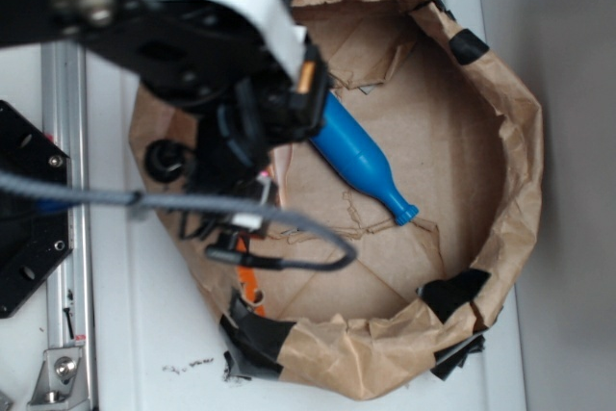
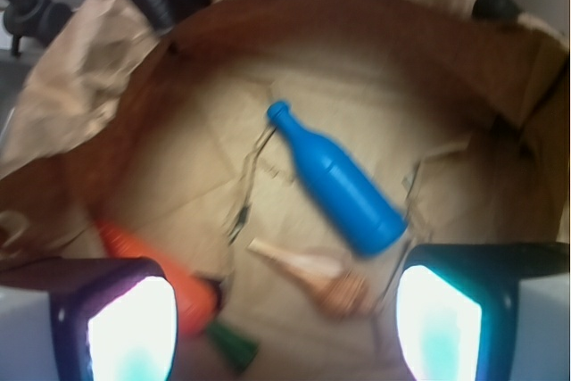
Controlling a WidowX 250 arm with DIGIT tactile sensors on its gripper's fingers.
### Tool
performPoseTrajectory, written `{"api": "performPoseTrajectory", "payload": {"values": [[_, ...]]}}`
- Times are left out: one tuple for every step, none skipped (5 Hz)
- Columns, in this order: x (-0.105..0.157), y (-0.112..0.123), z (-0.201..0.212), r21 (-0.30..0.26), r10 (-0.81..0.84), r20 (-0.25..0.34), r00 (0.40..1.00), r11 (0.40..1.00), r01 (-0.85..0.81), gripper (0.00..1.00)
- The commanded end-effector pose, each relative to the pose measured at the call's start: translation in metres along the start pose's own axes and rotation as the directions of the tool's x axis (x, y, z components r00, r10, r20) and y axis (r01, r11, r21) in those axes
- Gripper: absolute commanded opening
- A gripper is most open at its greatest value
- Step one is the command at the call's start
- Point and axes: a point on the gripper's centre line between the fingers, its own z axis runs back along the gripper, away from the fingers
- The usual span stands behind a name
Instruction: Grab the blue bottle.
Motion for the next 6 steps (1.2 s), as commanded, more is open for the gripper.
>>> {"api": "performPoseTrajectory", "payload": {"values": [[0.002, 0.014, -0.092, 0.042, -0.19, -0.159, 0.969, 0.979, 0.199, 1.0], [0.013, 0.033, -0.102, 0.082, -0.195, -0.164, 0.967, 0.974, 0.21, 1.0], [0.019, 0.046, -0.111, 0.071, -0.161, -0.176, 0.971, 0.982, 0.176, 0.02], [0.029, 0.033, -0.069, 0.142, -0.111, -0.214, 0.971, 0.979, 0.143, 0.0], [0.034, -0.003, -0.02, -0.024, 0.064, -0.073, 0.995, 0.998, -0.066, 0.0], [0.04, -0.012, 0.023, 0.133, 0.113, -0.144, 0.983, 0.987, -0.094, 0.0]]}}
